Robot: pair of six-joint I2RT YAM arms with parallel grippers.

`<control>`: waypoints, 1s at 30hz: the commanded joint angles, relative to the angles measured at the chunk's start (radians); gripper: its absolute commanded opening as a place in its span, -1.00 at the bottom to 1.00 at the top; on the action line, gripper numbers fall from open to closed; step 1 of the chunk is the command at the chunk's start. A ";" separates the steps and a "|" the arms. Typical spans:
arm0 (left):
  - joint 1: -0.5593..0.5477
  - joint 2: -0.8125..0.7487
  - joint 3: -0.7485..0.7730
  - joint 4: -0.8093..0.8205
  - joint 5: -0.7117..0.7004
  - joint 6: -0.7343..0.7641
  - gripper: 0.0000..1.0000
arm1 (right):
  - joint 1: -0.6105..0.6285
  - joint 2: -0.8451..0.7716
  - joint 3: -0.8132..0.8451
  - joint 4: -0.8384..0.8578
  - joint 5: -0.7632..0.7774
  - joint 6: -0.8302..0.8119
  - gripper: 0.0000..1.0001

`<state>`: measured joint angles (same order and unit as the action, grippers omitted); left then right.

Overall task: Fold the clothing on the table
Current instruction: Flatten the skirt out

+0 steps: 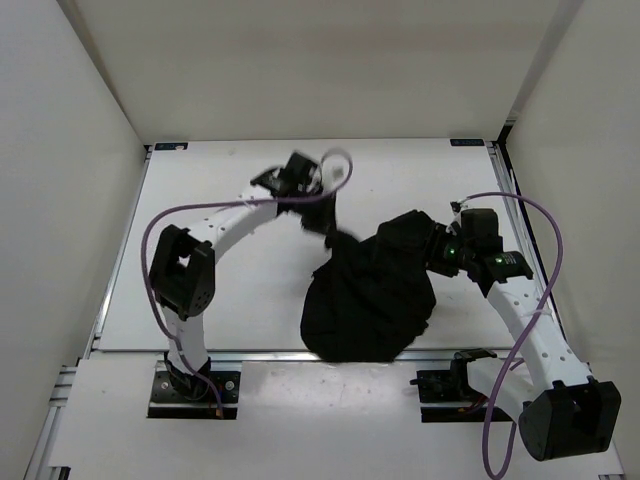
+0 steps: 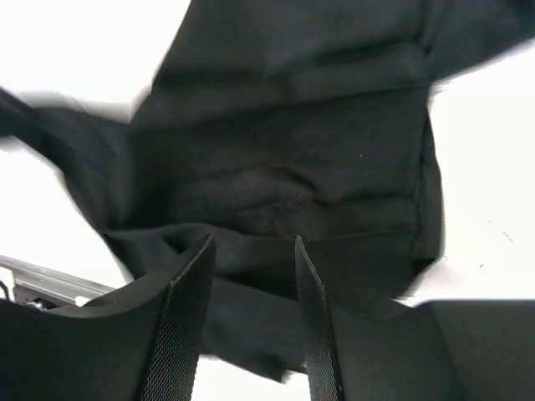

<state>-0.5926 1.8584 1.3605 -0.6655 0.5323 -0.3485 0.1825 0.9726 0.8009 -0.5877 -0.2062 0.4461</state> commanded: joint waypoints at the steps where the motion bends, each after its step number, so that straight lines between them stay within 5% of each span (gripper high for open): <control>1: 0.020 -0.067 0.555 -0.041 -0.051 0.051 -1.00 | 0.006 -0.005 -0.009 0.032 -0.022 0.025 -0.02; 3: 0.030 -0.067 0.745 -0.046 -0.069 0.051 -1.00 | 0.020 -0.002 -0.012 0.037 -0.013 0.034 -0.04; 5: 0.104 -0.108 0.778 0.016 0.004 -0.048 -1.00 | 0.032 -0.002 -0.014 0.040 -0.009 0.042 -0.03; 6: 0.150 -0.154 0.678 0.129 0.196 -0.110 -1.00 | 0.032 -0.003 -0.014 0.042 -0.007 0.046 -0.02; 10: 0.067 -0.214 0.589 0.066 0.180 0.001 -1.00 | -0.007 0.006 -0.011 0.042 -0.013 0.037 -0.03; 13: -0.008 -0.269 0.373 0.049 0.144 0.034 -1.00 | -0.032 0.014 -0.002 0.031 -0.019 0.026 -0.04; 17: -0.068 -0.386 -0.096 0.096 0.187 0.008 -1.00 | -0.051 0.012 -0.006 0.025 -0.009 0.029 -0.03; 20: -0.040 -0.430 -0.280 -0.004 0.161 0.051 0.41 | -0.054 0.020 -0.017 0.025 -0.022 0.029 -0.03; 23: 0.034 -0.508 -0.339 -0.065 0.081 0.083 0.88 | -0.045 0.041 -0.029 0.031 -0.032 0.031 -0.03; 30: 0.201 -0.605 -0.377 0.047 0.112 0.010 0.89 | 0.047 0.165 0.041 0.086 -0.073 0.026 -0.02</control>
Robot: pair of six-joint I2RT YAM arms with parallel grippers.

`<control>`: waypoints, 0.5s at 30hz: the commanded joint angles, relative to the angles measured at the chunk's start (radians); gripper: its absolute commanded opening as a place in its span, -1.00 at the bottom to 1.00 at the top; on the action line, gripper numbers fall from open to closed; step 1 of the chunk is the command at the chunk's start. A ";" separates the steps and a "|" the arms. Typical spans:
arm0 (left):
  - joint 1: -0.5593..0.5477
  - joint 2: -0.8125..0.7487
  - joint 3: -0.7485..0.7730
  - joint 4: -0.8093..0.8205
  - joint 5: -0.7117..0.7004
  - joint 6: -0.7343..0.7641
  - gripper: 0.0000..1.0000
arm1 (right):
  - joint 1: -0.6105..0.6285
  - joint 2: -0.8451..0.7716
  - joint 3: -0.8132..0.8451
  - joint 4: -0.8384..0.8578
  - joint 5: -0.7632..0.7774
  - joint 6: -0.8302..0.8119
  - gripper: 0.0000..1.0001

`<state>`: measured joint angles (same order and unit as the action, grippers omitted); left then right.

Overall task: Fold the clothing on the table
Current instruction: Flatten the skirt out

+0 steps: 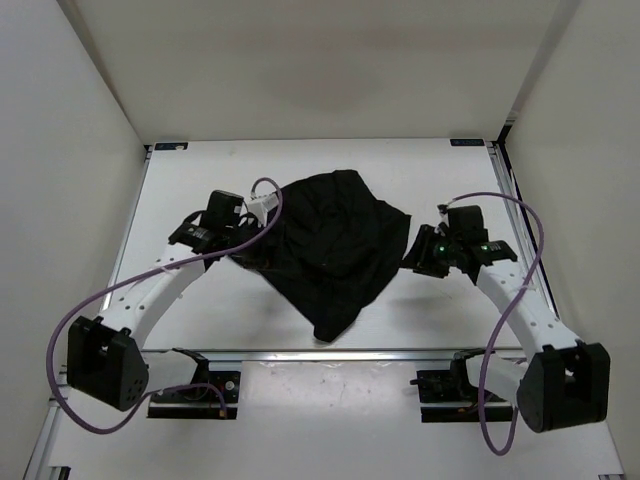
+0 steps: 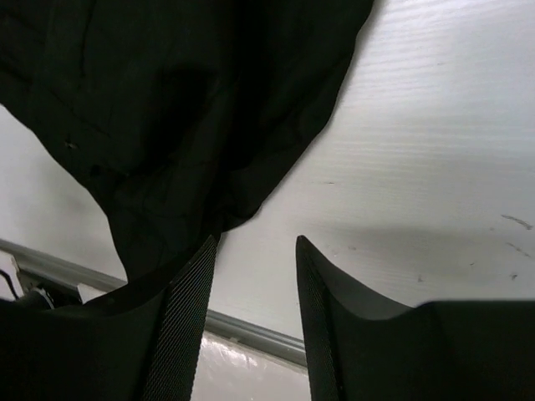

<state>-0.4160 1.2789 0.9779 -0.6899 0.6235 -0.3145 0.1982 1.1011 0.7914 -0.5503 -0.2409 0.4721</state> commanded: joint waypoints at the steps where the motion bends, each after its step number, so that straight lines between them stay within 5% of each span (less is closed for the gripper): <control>1: 0.022 -0.020 -0.011 0.117 0.031 -0.058 0.88 | 0.068 0.083 0.080 0.052 -0.037 -0.003 -0.04; 8: -0.063 0.102 -0.149 0.351 -0.005 -0.135 0.55 | 0.147 0.218 0.181 0.096 -0.081 -0.009 -0.04; 15: -0.069 0.215 -0.062 0.415 0.010 -0.181 0.48 | 0.219 0.359 0.334 0.095 -0.106 -0.075 -0.03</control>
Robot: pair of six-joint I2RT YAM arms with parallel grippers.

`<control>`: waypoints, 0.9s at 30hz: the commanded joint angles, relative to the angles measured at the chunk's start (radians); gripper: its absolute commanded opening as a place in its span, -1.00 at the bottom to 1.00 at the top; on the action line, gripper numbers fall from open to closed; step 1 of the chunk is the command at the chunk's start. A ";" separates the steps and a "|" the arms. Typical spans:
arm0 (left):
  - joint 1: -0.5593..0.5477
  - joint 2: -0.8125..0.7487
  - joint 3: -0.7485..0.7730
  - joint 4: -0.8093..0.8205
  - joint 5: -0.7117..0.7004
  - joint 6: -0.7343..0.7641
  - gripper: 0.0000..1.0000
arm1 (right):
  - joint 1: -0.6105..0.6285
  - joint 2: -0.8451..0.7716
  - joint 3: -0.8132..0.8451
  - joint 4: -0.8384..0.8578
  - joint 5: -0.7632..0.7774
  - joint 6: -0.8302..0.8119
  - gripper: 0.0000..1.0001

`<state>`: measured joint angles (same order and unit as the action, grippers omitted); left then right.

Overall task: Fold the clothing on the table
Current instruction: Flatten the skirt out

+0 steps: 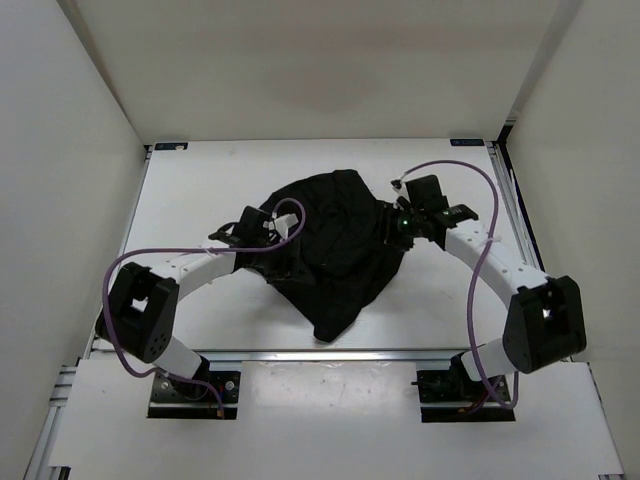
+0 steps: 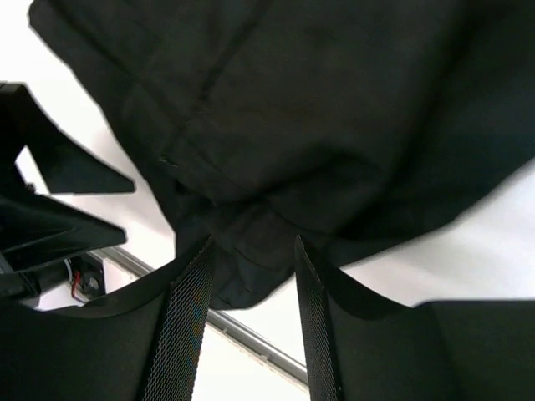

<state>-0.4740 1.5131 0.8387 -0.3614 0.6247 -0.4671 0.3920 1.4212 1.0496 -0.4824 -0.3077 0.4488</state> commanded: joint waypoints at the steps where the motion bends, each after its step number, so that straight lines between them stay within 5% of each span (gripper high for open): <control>1: -0.015 -0.011 0.092 0.078 -0.028 -0.021 0.47 | 0.030 0.056 0.105 0.015 -0.053 -0.070 -0.03; 4: -0.025 0.004 0.093 0.053 -0.081 -0.011 0.33 | 0.048 0.166 0.211 -0.039 -0.108 -0.114 -0.02; 8: 0.009 -0.016 0.025 0.039 -0.144 -0.042 -0.40 | 0.113 0.344 0.383 -0.142 -0.116 -0.169 0.00; 11: 0.057 -0.068 -0.029 0.009 -0.195 -0.045 -0.68 | 0.162 0.456 0.511 -0.226 -0.128 -0.167 0.02; 17: 0.162 -0.128 -0.090 -0.002 -0.200 -0.045 -0.81 | 0.197 0.607 0.671 -0.355 -0.097 -0.101 0.09; 27: 0.153 -0.148 -0.096 0.038 -0.149 -0.081 -0.87 | 0.211 0.731 0.774 -0.495 -0.086 0.062 0.05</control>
<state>-0.3176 1.4086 0.7475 -0.3546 0.4469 -0.5392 0.5987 2.1342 1.8046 -0.9161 -0.3920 0.4477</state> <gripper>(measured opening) 0.098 0.527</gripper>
